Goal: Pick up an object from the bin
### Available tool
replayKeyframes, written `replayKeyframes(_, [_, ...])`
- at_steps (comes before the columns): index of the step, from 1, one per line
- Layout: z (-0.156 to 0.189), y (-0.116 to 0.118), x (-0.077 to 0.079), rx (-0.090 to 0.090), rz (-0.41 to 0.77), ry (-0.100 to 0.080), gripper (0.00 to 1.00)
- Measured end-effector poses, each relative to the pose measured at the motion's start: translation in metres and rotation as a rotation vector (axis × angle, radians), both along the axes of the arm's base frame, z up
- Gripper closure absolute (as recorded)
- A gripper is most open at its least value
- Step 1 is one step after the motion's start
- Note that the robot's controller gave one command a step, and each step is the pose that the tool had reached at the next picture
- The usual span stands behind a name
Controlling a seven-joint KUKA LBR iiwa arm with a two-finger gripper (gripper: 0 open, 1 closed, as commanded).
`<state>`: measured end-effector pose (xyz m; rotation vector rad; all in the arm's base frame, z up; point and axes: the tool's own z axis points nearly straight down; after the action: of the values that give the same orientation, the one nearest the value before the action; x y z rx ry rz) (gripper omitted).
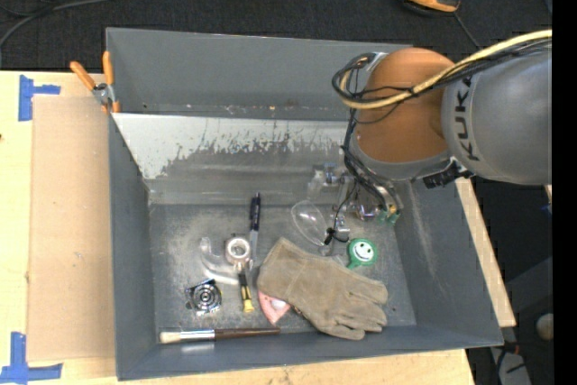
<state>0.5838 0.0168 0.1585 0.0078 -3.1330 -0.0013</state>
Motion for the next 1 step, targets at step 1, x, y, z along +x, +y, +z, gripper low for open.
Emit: replayKeyframes(1, [0.0044,-0.0001,0.0018,0.0,0.0,-0.008,0.0])
